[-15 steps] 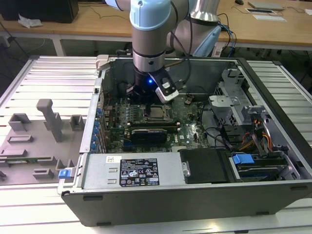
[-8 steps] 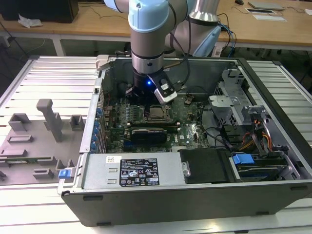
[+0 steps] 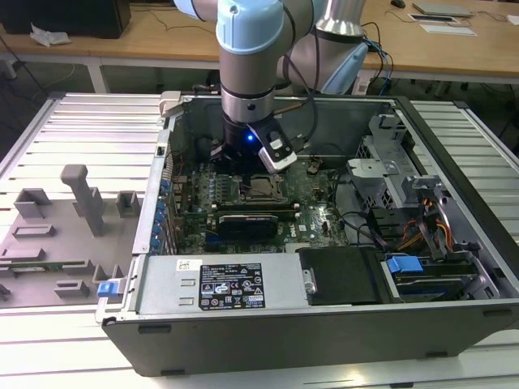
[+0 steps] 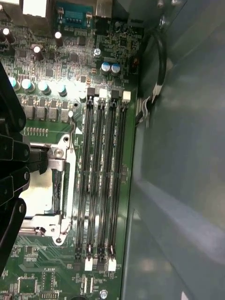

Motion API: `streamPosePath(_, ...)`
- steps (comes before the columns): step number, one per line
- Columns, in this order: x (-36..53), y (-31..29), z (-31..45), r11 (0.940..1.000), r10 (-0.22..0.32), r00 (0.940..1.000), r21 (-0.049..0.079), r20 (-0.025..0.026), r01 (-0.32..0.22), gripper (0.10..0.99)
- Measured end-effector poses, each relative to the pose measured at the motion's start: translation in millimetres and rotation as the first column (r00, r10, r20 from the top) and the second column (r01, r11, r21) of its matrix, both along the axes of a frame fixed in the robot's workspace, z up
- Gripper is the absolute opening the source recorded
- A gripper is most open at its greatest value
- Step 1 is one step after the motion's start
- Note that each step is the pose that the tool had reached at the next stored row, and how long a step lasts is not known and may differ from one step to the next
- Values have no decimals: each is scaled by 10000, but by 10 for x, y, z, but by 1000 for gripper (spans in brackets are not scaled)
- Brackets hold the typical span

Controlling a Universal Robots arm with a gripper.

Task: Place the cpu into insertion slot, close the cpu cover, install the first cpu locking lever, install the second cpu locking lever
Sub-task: 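Close the cpu cover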

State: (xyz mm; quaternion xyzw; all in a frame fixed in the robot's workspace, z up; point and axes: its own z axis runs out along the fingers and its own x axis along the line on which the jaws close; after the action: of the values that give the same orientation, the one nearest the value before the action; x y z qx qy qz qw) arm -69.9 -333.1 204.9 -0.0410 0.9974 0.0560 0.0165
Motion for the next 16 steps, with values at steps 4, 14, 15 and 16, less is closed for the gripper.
streamPosePath(4,14,2,12,10000,0,10000,-75,-7,0,106)
streamPosePath(14,13,-2,45,9975,73,9999,-697,-96,-80,106)
streamPosePath(15,13,-11,38,9975,98,9999,-696,-99,-105,106)
streamPosePath(16,13,-18,34,9975,107,9999,-696,-100,-114,106)
